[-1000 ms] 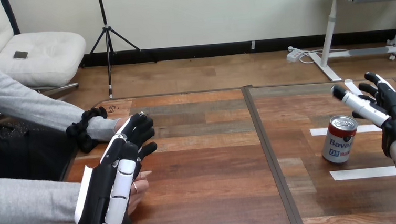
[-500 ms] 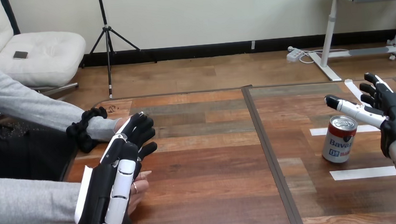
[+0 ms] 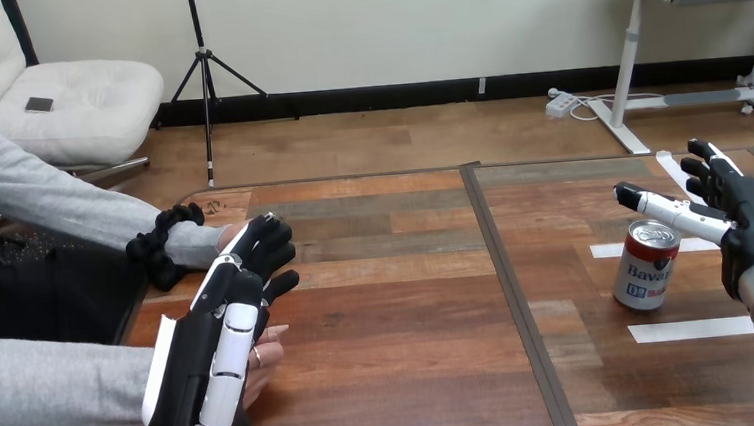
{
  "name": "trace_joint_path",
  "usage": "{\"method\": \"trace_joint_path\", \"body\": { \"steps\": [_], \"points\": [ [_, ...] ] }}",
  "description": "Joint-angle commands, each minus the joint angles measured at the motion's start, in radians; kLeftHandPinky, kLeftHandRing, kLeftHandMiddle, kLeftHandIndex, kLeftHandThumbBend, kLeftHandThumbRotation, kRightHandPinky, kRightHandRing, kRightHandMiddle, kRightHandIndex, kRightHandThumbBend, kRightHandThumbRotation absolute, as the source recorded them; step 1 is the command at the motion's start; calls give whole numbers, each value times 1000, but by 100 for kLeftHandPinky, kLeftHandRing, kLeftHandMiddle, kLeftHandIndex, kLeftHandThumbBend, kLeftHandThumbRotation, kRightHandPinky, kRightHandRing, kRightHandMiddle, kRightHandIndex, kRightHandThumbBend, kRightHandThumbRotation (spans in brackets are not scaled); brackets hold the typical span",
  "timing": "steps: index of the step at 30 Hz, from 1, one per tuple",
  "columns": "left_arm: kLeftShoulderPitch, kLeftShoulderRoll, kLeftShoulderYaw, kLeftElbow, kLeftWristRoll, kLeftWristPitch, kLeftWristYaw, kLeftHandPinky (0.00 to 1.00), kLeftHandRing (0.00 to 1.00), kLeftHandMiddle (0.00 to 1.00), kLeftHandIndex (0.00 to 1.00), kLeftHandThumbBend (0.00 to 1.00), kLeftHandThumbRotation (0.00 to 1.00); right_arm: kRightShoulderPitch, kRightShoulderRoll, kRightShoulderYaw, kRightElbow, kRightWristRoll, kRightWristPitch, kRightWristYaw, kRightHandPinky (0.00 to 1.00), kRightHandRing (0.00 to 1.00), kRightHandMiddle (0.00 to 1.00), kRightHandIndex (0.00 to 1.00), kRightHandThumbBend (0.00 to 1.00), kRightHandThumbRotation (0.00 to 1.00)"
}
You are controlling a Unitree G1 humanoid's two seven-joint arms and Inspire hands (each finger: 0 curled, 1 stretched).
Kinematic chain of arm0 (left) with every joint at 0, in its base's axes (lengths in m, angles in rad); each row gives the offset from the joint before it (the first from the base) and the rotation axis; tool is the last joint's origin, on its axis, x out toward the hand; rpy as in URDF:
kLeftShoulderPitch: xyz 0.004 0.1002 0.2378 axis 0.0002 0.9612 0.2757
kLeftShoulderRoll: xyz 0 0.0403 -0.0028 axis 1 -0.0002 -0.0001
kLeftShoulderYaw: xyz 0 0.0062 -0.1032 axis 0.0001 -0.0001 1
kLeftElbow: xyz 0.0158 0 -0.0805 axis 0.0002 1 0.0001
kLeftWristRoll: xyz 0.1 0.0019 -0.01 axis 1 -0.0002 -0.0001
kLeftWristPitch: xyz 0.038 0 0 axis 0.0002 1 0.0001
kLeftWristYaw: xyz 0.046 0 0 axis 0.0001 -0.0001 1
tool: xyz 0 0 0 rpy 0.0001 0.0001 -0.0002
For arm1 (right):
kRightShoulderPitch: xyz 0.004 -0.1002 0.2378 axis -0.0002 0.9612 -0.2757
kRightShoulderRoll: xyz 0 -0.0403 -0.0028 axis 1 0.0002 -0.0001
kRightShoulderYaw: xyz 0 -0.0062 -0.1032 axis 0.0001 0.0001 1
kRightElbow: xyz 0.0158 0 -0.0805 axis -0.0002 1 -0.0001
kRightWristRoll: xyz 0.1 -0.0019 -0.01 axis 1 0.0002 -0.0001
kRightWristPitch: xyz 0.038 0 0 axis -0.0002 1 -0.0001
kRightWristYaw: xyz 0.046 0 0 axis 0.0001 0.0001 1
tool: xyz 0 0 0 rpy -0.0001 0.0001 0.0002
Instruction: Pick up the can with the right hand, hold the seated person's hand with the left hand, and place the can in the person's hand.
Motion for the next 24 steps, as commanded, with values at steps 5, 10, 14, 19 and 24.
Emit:
{"method": "trace_joint_path", "body": {
  "steps": [5,10,14,19,24],
  "points": [
    [-24,-8,-1,-42,9,-10,7,81,86,86,85,59,88,-76,-31,18,-23,-15,-19,1,93,98,96,97,100,29],
    [-25,-7,-1,-41,10,-10,8,80,86,86,85,59,88,-73,-36,36,-23,-37,-17,-2,93,97,96,98,100,31],
    [-28,-6,0,-39,9,-10,7,80,86,86,85,59,89,-72,-38,49,-24,-55,-9,-8,92,97,96,98,100,33],
    [-33,-4,0,-34,-1,-12,-1,80,87,86,85,60,88,-70,-47,78,-23,-92,-7,-11,92,99,98,99,100,35],
    [-35,-5,1,-32,-1,-15,-1,80,87,86,85,60,88,-70,-49,94,-22,-114,0,-13,92,99,99,100,100,37]
  ]
}}
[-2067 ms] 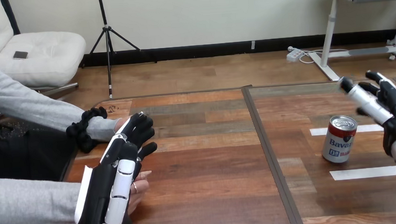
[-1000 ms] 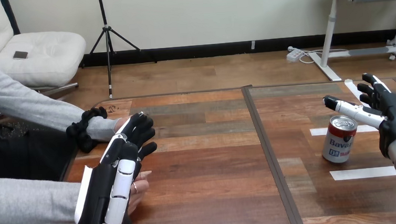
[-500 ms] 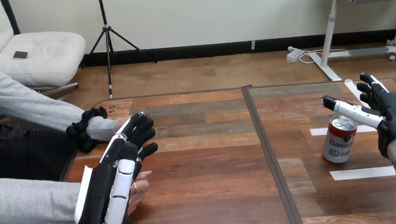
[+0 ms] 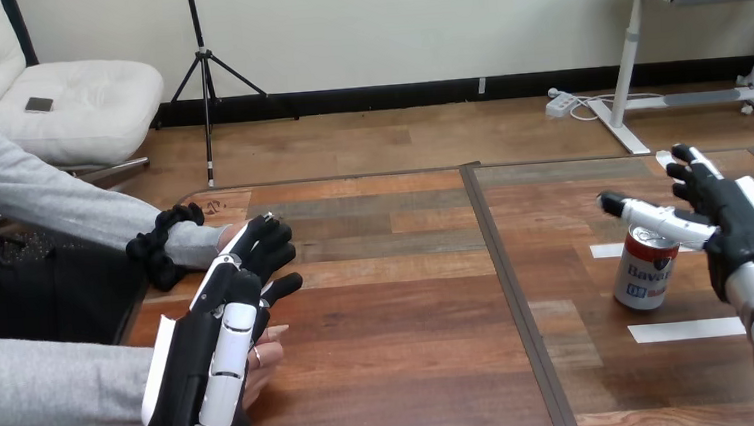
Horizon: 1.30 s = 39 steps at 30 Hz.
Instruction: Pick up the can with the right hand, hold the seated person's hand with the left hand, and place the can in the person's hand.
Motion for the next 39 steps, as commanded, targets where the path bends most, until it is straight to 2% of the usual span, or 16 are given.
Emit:
{"method": "trace_joint_path", "body": {
  "steps": [1,6,13,20,30,35,39],
  "points": [
    [-35,-5,1,-33,0,-14,-2,79,87,86,85,60,88,-69,-44,26,-22,-21,-2,-12,92,99,100,100,100,37],
    [-36,-2,1,-34,-2,-13,-7,79,87,86,85,61,88,-68,-42,32,-19,-24,-8,-6,91,100,100,100,100,37],
    [-39,2,1,-31,0,-16,-11,79,87,86,85,60,88,-67,-46,56,-15,-52,-9,-15,80,95,97,100,100,36],
    [-41,1,3,-27,2,-21,-10,79,86,86,85,60,89,-70,-45,63,-12,-52,3,-5,73,92,96,100,100,34],
    [-41,1,2,-33,-9,-16,-16,79,86,86,84,59,88,-72,-45,84,-7,-77,27,-14,77,93,96,99,100,29],
    [-40,0,3,-36,-9,-16,-18,80,87,86,85,59,88,-71,-48,102,-8,-93,34,-24,75,91,95,99,100,28],
    [-44,2,6,-26,-12,-23,-24,81,87,86,85,60,87,-72,-46,103,-7,-91,51,-23,74,91,95,99,100,26]
  ]
}}
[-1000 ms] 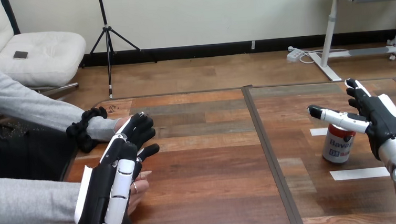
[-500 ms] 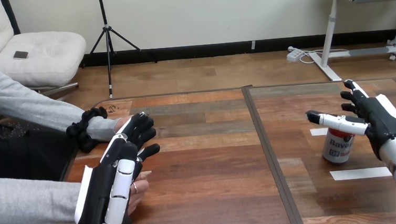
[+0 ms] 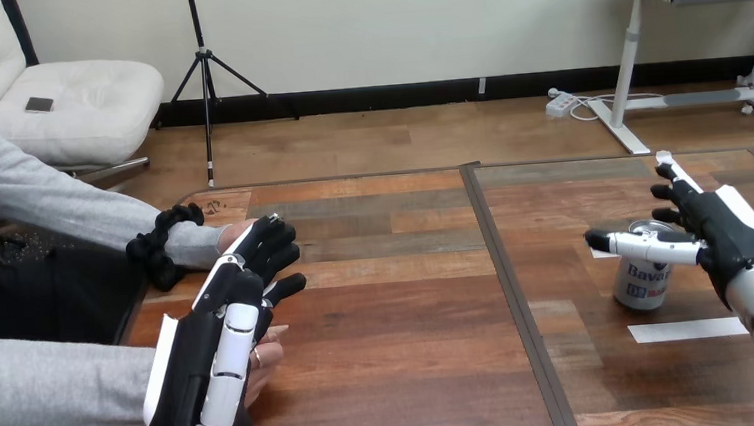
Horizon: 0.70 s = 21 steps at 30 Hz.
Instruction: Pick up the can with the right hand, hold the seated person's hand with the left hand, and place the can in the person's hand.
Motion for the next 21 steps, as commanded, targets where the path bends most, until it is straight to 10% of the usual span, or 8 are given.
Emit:
{"method": "trace_joint_path", "body": {
  "steps": [1,21],
  "points": [
    [-44,0,6,-22,-8,-27,-10,81,87,86,85,60,87,-72,-14,10,-7,-2,11,-13,74,91,95,99,100,26],
    [-42,2,8,-24,-14,-29,-21,82,87,87,85,60,88,-73,-22,21,1,-15,36,-19,73,92,96,99,100,25]
  ]
}}
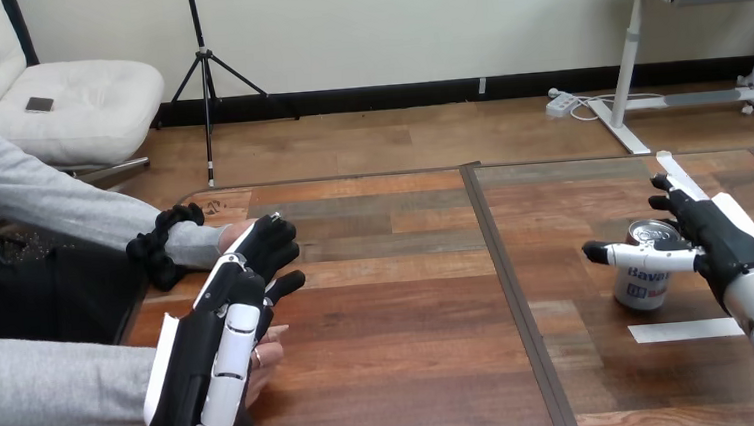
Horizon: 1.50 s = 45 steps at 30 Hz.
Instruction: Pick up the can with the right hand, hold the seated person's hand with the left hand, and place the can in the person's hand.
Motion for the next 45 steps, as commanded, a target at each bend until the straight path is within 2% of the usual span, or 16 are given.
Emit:
{"method": "trace_joint_path", "body": {
  "steps": [1,8,20,32,45],
  "points": [
    [-43,0,6,-22,-13,-26,-10,82,87,87,85,59,88,-73,-23,4,-1,1,6,-17,72,92,96,99,100,25],
    [-52,0,10,-3,-26,-41,-28,82,88,87,85,56,88,-76,-28,19,-5,-12,27,-29,72,94,97,99,100,25],
    [-45,-1,11,-16,-21,-35,-27,82,88,87,85,56,88,-73,-35,31,-8,-24,22,-30,76,94,97,99,100,26],
    [-43,7,13,-19,-19,-31,-31,83,89,88,86,56,89,-76,-37,34,-5,-24,45,-23,80,95,98,99,100,25],
    [-46,3,15,-12,-31,-36,-37,84,90,89,86,58,88,-69,-35,28,-4,-16,34,-26,72,89,94,97,100,18]
  ]
}}
